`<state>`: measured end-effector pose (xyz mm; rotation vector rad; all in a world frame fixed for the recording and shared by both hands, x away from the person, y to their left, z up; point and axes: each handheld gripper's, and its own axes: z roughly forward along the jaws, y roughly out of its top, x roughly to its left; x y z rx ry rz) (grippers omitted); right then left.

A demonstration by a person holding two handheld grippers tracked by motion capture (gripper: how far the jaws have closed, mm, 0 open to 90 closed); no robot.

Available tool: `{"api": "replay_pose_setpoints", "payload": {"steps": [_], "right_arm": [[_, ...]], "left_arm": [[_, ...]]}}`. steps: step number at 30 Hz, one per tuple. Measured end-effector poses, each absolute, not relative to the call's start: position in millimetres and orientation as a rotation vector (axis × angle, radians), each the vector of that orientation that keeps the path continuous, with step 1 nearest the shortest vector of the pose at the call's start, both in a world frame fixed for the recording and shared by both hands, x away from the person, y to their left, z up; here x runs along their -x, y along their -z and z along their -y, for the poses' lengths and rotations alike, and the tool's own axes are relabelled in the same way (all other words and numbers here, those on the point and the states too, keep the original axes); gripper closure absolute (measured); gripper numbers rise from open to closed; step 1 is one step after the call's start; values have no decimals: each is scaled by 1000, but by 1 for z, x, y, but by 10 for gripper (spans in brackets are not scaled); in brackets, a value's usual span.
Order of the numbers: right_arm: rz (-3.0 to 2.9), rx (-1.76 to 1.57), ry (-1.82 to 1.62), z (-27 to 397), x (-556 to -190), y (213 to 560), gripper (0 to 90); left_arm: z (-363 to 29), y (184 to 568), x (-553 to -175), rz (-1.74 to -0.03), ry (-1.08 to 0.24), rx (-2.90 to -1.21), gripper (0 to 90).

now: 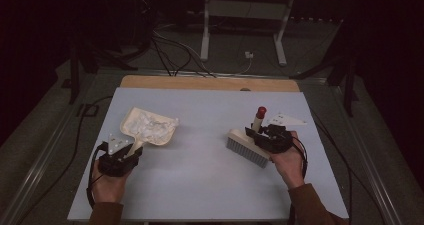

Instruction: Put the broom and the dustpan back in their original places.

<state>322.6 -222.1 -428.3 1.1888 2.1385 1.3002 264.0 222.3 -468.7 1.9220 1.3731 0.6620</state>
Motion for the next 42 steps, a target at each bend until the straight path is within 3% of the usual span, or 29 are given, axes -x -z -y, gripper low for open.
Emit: {"api": "replay_pose_setpoints", "payload": {"steps": [11, 24, 42], "right_arm": [[-2155, -1144, -1307, 236, -322, 423, 704], [-2310, -925, -1310, 273, -310, 403, 705], [-2589, -865, -1425, 321, -296, 398, 708]], "left_arm": [[-218, 479, -267, -1449, -693, -1871, 664], [-213, 477, -267, -1431, -705, -1880, 664], [-213, 475, -269, -1429, -704, -1885, 664]]}}
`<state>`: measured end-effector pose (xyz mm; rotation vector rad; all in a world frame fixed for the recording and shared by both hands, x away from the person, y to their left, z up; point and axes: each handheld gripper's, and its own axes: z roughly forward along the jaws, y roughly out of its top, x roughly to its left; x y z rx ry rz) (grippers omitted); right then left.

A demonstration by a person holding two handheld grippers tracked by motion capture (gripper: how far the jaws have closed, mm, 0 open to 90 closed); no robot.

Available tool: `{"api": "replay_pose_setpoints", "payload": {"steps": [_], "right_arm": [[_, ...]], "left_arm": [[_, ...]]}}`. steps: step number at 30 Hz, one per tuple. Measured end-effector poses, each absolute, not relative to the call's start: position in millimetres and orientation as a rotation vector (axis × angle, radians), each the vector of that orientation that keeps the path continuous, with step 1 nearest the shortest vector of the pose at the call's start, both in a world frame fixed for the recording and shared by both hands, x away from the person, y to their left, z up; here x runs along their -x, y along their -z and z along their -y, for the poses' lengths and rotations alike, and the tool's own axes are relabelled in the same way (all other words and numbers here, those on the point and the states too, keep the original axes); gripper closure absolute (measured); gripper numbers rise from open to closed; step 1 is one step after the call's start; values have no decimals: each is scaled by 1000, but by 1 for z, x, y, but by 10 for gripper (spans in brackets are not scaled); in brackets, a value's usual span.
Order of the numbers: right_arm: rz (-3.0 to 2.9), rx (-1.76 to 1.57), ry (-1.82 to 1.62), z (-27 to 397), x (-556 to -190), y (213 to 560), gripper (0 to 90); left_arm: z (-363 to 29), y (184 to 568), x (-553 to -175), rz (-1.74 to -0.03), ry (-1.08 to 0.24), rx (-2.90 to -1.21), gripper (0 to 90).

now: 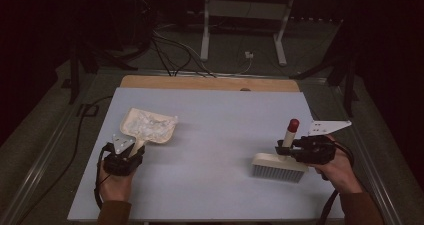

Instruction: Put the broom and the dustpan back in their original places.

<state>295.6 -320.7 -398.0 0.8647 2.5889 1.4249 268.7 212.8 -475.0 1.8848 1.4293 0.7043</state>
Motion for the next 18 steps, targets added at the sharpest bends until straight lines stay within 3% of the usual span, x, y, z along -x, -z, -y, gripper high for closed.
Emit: {"api": "replay_pose_setpoints", "payload": {"steps": [12, 18], "right_arm": [[-2675, -945, -1296, 318, -326, 418, 699], [-2577, -978, -1200, 306, -337, 430, 650]], "left_arm": [[-211, 477, -269, -1434, -710, -1883, 663], [-213, 478, -269, -1437, -708, -1872, 663]]}}
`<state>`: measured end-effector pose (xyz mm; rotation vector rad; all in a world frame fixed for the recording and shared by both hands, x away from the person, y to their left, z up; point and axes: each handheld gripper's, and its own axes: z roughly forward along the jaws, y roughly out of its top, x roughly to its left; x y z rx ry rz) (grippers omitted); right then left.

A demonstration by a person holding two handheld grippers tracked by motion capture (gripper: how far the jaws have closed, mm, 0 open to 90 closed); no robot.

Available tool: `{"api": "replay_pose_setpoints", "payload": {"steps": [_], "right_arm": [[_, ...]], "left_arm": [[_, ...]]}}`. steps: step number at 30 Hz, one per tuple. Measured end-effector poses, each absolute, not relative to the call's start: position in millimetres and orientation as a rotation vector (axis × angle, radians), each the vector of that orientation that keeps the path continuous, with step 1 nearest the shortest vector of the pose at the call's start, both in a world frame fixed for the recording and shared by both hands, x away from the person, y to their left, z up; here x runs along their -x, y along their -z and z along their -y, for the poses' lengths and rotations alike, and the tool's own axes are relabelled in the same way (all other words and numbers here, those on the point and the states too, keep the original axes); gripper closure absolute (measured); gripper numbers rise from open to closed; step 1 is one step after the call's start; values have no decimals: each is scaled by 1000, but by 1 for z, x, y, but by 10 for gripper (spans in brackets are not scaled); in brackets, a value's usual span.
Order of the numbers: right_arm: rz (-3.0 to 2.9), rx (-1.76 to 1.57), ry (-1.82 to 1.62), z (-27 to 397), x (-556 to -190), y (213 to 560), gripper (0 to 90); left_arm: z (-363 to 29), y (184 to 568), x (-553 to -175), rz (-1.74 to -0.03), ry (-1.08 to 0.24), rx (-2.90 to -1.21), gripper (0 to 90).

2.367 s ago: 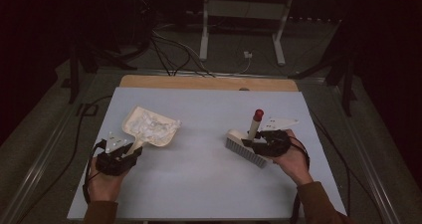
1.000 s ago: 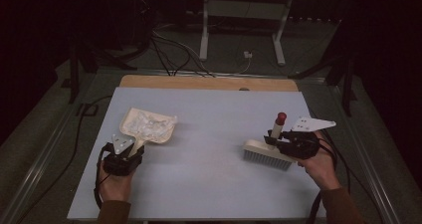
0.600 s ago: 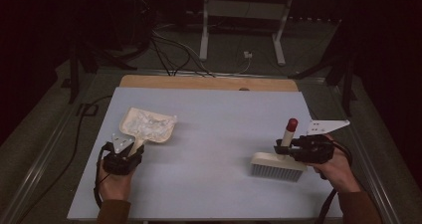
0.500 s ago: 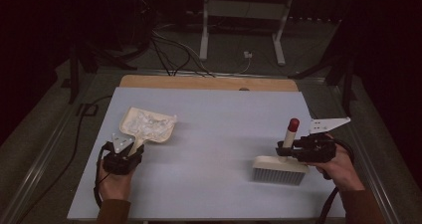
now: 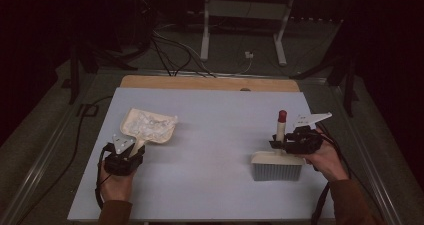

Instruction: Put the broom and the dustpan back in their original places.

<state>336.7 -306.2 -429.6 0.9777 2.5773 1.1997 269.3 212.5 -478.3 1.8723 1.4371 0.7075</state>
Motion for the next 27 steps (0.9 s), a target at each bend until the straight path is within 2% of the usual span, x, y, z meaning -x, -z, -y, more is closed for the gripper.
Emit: {"api": "replay_pose_setpoints", "payload": {"steps": [27], "right_arm": [[-2302, -1320, -931, 281, -374, 481, 616]], "left_arm": [[-196, 495, -278, -1541, -753, -1853, 663]]}}
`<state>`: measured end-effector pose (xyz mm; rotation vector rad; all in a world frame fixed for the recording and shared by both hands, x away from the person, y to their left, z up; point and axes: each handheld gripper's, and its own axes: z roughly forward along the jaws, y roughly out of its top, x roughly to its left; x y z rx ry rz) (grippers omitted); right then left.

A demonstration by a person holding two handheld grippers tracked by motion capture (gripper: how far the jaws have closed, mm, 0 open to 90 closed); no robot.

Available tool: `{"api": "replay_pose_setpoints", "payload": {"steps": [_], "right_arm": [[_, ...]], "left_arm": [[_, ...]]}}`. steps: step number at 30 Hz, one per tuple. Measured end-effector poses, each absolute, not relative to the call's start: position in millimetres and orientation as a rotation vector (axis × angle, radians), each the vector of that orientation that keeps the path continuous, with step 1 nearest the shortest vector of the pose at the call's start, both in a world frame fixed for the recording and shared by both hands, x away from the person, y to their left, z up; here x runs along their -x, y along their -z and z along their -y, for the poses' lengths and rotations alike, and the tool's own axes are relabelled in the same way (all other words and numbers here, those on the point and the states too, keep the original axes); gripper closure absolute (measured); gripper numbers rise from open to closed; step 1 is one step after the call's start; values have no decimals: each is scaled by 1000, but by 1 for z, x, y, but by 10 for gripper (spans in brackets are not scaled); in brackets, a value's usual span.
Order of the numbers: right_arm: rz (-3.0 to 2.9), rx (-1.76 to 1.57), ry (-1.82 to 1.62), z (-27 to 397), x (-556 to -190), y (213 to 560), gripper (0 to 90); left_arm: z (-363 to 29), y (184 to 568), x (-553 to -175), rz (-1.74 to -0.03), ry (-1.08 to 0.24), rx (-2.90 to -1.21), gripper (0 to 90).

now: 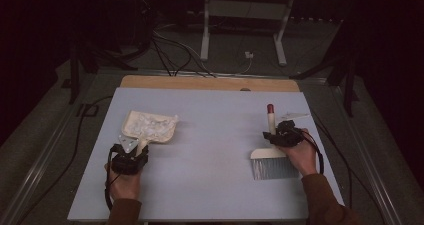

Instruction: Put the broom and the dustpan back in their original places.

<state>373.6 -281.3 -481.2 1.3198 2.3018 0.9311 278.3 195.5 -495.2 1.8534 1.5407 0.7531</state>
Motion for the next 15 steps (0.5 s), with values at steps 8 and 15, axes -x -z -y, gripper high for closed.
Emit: {"api": "replay_pose_setpoints", "payload": {"steps": [8, 15], "right_arm": [[-2254, -1386, -865, 275, -382, 492, 619], [-2184, -1519, -866, 275, -390, 503, 633]], "left_arm": [[-192, 503, -282, -1581, -755, -1848, 663], [-193, 506, -285, -1609, -762, -1835, 663]]}}
